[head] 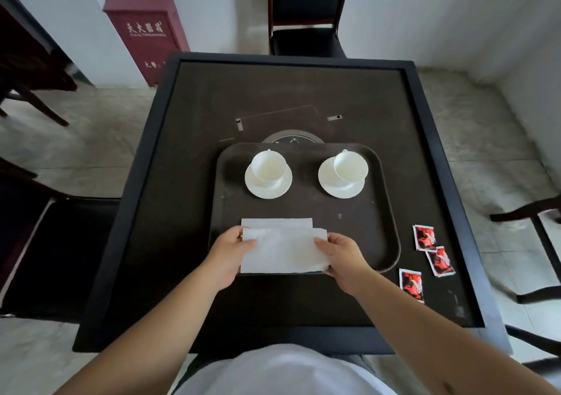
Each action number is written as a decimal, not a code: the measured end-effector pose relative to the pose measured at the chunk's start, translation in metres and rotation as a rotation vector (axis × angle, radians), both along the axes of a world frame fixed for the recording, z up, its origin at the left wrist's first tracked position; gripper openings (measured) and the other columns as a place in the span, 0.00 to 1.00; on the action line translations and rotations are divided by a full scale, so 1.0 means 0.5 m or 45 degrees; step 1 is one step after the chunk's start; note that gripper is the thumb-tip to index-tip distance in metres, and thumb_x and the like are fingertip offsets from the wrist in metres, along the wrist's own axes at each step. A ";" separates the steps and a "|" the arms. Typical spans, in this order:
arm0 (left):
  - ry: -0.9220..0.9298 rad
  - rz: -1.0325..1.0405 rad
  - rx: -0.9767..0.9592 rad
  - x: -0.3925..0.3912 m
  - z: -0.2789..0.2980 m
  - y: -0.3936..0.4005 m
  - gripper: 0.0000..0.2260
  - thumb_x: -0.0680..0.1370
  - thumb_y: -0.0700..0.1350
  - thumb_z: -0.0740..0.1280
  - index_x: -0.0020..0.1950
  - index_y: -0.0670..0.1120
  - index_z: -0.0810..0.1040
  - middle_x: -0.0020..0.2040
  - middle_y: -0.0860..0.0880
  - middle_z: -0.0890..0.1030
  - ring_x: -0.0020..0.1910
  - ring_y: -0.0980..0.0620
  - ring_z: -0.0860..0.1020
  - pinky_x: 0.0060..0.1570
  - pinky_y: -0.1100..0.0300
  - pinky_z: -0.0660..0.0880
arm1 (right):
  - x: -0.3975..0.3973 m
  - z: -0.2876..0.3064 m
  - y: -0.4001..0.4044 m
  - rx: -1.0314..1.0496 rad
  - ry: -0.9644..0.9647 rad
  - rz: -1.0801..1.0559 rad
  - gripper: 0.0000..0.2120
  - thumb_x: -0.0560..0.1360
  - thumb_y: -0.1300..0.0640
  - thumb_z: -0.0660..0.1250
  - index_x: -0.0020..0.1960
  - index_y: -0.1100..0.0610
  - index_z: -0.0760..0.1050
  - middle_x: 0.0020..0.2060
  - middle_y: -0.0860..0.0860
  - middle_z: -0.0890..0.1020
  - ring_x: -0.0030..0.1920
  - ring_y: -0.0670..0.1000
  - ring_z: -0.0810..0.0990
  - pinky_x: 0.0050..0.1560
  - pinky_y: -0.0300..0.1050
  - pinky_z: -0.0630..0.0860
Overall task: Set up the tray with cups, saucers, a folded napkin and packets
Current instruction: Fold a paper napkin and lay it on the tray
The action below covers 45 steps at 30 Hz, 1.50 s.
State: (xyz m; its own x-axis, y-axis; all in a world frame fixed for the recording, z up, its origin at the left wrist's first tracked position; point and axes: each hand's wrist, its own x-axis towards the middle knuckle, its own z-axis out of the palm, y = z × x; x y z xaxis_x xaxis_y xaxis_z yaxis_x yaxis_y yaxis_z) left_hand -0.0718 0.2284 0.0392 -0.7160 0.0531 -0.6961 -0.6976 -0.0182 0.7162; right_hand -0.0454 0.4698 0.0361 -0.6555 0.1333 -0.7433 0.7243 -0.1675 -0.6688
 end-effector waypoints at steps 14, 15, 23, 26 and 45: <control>0.148 -0.028 -0.458 -0.054 -0.085 -0.018 0.12 0.77 0.41 0.66 0.57 0.54 0.78 0.52 0.53 0.82 0.50 0.52 0.80 0.40 0.59 0.76 | -0.059 -0.086 -0.050 0.655 0.100 0.272 0.04 0.78 0.54 0.64 0.49 0.49 0.78 0.42 0.43 0.82 0.44 0.46 0.81 0.44 0.43 0.77; 0.151 -0.035 -0.472 -0.056 -0.089 -0.019 0.13 0.77 0.41 0.66 0.59 0.54 0.78 0.52 0.54 0.81 0.51 0.53 0.79 0.39 0.62 0.73 | -0.061 -0.089 -0.049 0.677 0.105 0.288 0.05 0.79 0.54 0.64 0.50 0.49 0.78 0.43 0.43 0.82 0.44 0.46 0.80 0.45 0.43 0.77; 0.208 -0.089 -0.692 -0.064 -0.108 -0.019 0.13 0.79 0.42 0.66 0.63 0.52 0.77 0.51 0.56 0.79 0.48 0.58 0.76 0.47 0.62 0.74 | -0.071 -0.105 -0.051 0.765 0.093 0.319 0.08 0.79 0.53 0.64 0.55 0.52 0.77 0.41 0.45 0.81 0.40 0.46 0.79 0.37 0.38 0.74; 0.225 -0.061 -0.714 -0.067 -0.111 -0.020 0.14 0.79 0.42 0.65 0.64 0.52 0.77 0.51 0.56 0.78 0.49 0.59 0.75 0.50 0.56 0.77 | -0.075 -0.107 -0.054 0.809 0.081 0.299 0.06 0.79 0.52 0.64 0.55 0.51 0.76 0.40 0.42 0.79 0.39 0.44 0.77 0.34 0.36 0.70; 0.404 -0.340 -0.870 -0.046 -0.086 -0.031 0.20 0.77 0.41 0.68 0.69 0.48 0.71 0.62 0.52 0.72 0.50 0.58 0.76 0.44 0.68 0.71 | -0.082 -0.090 -0.032 0.924 -0.021 0.375 0.17 0.75 0.48 0.66 0.63 0.48 0.70 0.40 0.42 0.79 0.39 0.45 0.78 0.34 0.42 0.74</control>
State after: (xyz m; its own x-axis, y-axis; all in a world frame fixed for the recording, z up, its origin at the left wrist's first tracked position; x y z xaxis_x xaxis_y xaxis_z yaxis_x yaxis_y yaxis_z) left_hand -0.0950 0.2128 -0.0038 -0.9087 -0.1140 -0.4016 -0.3774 0.6357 0.6734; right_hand -0.0863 0.4539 -0.0087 -0.7292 0.4117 -0.5466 0.6816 0.5084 -0.5263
